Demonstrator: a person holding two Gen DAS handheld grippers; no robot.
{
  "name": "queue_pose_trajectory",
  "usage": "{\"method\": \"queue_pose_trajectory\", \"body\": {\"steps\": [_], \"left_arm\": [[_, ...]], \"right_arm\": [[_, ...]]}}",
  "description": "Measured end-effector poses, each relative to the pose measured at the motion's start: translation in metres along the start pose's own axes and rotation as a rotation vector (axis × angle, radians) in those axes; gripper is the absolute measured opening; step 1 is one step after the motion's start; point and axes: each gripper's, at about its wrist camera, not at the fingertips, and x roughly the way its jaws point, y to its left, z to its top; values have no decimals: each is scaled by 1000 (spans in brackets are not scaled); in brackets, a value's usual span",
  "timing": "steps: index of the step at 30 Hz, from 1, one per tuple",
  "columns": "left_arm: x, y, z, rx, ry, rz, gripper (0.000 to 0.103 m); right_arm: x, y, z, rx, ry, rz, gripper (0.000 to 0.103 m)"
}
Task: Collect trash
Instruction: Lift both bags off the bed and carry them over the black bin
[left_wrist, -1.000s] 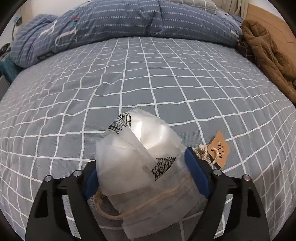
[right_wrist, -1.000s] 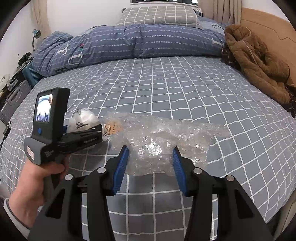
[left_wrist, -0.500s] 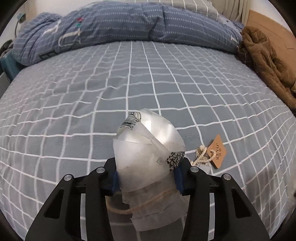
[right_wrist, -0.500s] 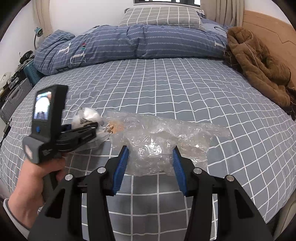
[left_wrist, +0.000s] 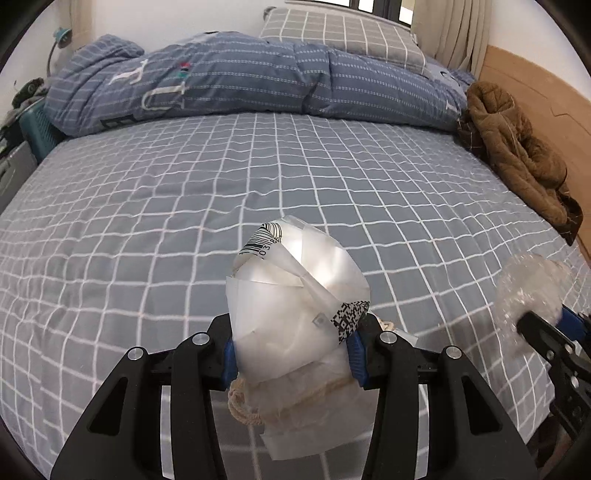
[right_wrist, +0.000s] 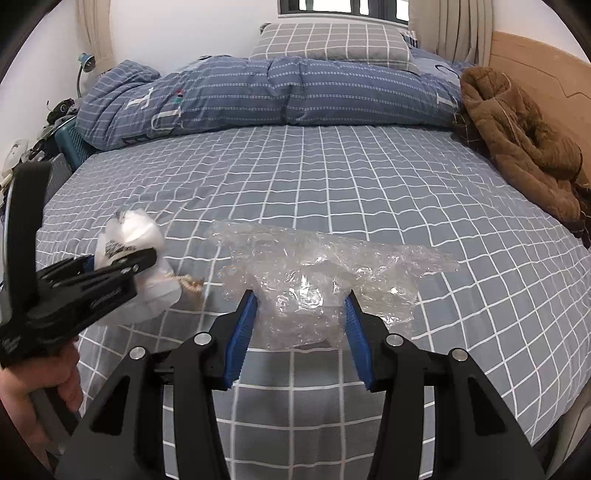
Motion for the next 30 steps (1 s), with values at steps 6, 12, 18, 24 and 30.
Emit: {"method": "queue_pose_trajectory", "body": {"steps": [6, 12, 18, 24, 30], "left_arm": [[-26, 12, -15, 6, -16, 18, 45], [-48, 24, -30, -10, -20, 16, 45], [-67, 33, -44, -30, -23, 5, 45], [-84, 33, -56, -25, -32, 4, 45], [-95, 33, -66, -22, -32, 7, 45]], "right_arm": [[-12, 20, -6, -27, -12, 0, 46], [-26, 40, -12, -50, -30, -1, 46], [-40, 55, -19, -59, -43, -5, 46], [-50, 62, -25, -58, -49, -5, 46], [-61, 64, -34, -48, -48, 3, 46]]}}
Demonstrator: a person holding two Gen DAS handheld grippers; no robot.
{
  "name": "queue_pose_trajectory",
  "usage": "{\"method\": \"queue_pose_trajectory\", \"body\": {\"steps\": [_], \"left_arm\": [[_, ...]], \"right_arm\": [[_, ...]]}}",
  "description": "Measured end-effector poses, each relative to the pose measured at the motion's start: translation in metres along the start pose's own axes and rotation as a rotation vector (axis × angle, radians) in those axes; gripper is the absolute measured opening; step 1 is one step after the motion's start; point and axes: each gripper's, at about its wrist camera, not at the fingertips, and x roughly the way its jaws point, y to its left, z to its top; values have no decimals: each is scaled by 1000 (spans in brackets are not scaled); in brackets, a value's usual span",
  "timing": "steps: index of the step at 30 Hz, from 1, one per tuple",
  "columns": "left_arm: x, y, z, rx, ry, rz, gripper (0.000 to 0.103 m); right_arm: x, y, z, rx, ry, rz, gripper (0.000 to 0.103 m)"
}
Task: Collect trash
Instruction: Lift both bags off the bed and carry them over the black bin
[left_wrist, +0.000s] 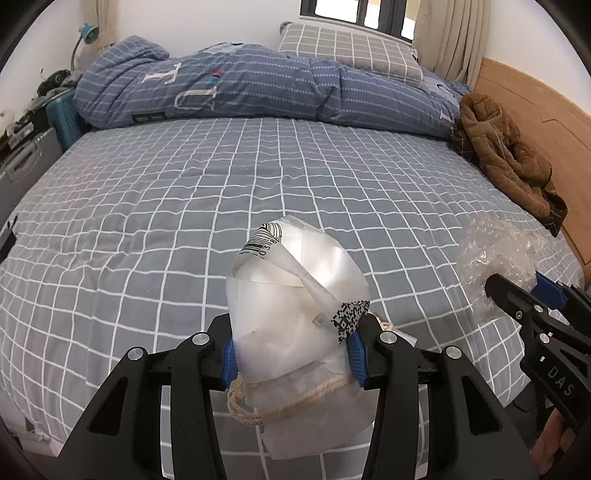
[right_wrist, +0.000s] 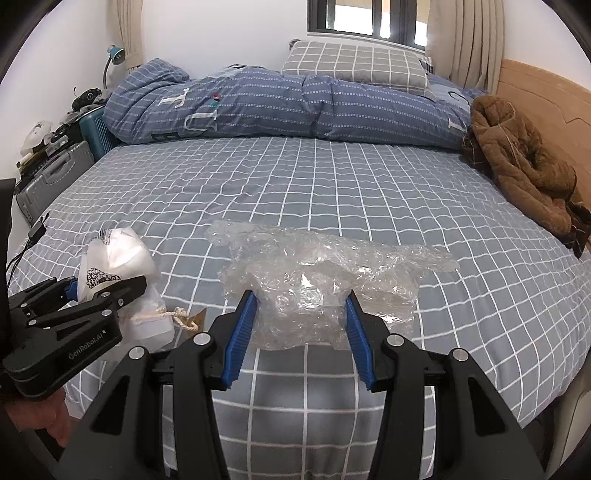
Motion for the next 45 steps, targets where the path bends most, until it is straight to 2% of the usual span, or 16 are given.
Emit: {"method": "queue_pose_trajectory", "body": {"steps": [33, 45], "left_arm": [[-68, 3, -77, -33, 3, -7, 45], [-89, -7, -107, -5, 11, -1, 45]], "right_arm": [[-59, 16, -67, 10, 30, 13, 46], [-81, 23, -91, 4, 31, 21, 47]]}}
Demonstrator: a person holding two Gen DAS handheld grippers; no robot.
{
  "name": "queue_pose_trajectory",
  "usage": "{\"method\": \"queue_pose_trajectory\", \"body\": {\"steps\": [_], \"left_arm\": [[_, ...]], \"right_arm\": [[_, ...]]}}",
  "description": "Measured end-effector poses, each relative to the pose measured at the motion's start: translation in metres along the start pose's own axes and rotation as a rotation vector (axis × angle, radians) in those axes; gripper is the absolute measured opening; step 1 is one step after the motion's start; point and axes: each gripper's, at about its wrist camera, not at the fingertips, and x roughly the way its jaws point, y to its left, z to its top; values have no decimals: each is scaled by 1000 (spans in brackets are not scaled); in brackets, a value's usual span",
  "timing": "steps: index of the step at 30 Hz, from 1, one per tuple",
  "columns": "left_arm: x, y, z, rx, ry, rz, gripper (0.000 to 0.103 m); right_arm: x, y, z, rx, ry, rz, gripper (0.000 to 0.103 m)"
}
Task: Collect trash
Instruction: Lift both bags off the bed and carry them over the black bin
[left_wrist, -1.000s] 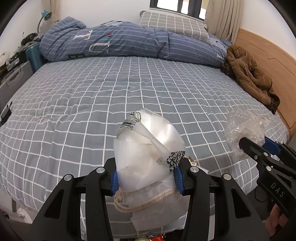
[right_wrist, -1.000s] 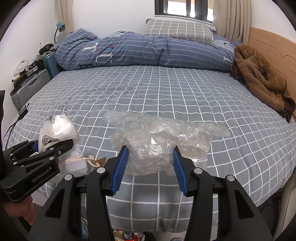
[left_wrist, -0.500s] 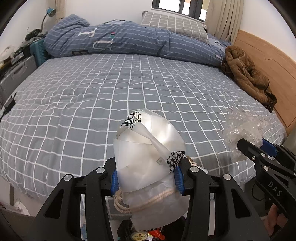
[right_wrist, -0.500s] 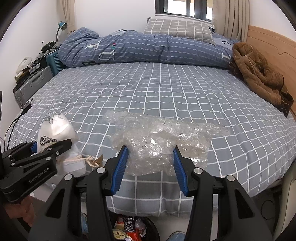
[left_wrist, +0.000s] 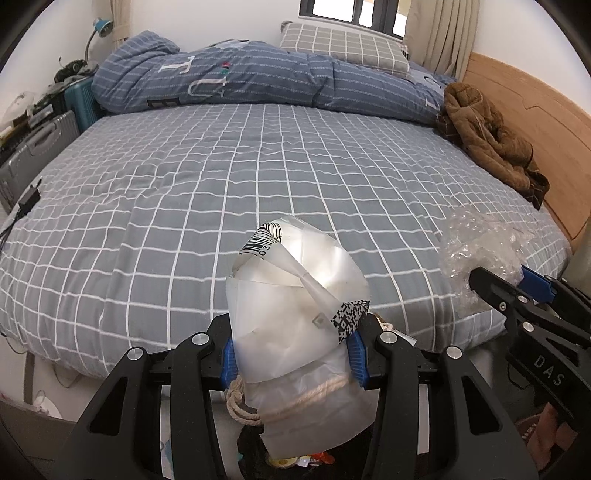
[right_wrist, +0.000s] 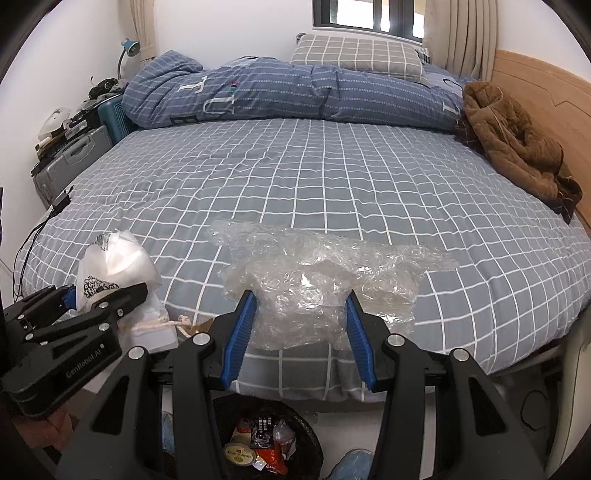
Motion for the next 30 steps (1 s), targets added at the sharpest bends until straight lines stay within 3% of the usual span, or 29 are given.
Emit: {"method": "queue_pose_trajectory", "body": {"steps": [15, 30], "left_arm": [[-29, 0, -38, -15, 11, -6, 45], [-45, -1, -86, -18, 87, -9, 45]], "right_arm": [[-25, 9, -47, 12, 39, 10, 47], [-44, 11, -89, 43, 99, -9, 47]]}}
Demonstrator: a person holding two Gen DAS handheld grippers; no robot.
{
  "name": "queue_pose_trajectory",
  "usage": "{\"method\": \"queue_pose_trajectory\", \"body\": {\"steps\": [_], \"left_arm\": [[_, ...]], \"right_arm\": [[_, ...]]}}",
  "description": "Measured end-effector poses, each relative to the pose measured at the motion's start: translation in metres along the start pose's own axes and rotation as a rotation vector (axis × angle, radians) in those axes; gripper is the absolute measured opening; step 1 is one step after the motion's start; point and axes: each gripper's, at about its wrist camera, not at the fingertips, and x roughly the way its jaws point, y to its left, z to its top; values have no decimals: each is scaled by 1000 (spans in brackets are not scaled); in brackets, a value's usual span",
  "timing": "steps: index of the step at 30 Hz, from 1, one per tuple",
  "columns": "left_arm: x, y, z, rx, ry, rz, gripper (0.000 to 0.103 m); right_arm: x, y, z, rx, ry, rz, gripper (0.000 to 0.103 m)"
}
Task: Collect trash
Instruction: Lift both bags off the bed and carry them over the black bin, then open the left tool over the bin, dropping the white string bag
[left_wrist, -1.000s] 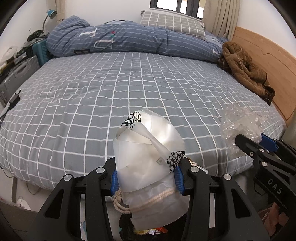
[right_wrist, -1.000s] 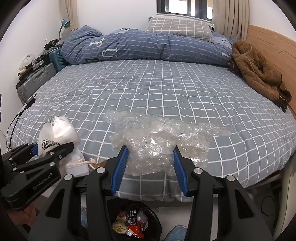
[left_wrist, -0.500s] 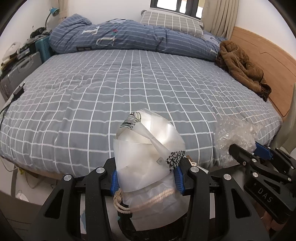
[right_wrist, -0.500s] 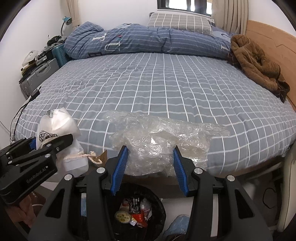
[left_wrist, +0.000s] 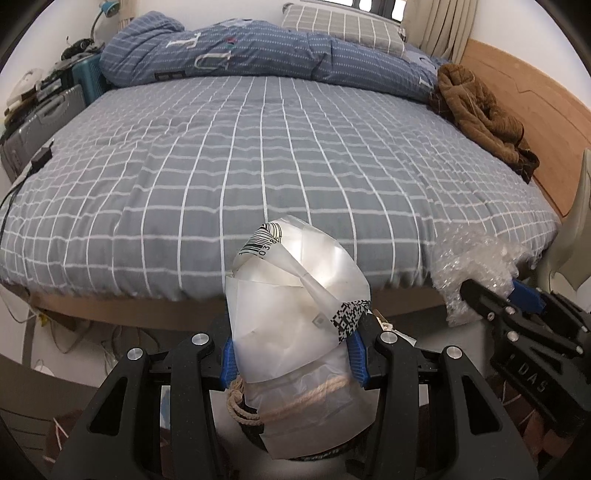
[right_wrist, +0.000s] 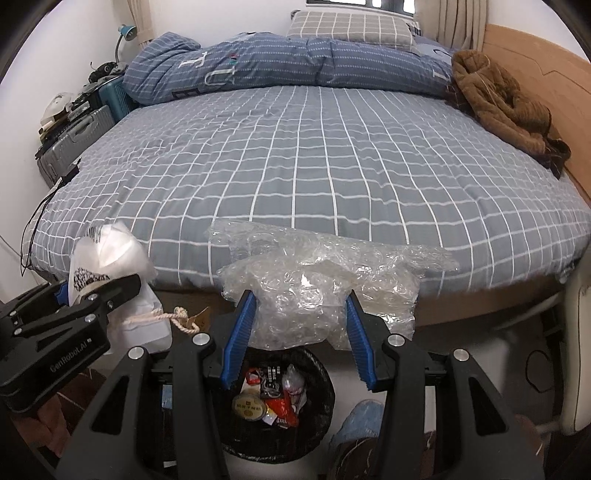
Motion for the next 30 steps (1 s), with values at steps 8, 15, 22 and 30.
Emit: {"method": "queue_pose_trajectory", "body": {"steps": [8, 15, 22, 30], "left_arm": [[-2, 5, -30, -11, 63, -2, 45], [7, 3, -52, -11, 113, 0, 46], [40, 6, -71, -7, 172, 3, 46], [82, -3, -80, 12, 251, -8, 46]], "right_arm": [[-6, 2, -25, -8, 39, -17, 47], [6, 0, -47, -5, 93, -14, 47], [39, -8, -71, 15, 164, -9, 47], [69, -23, -82, 38, 221, -30, 47]]}}
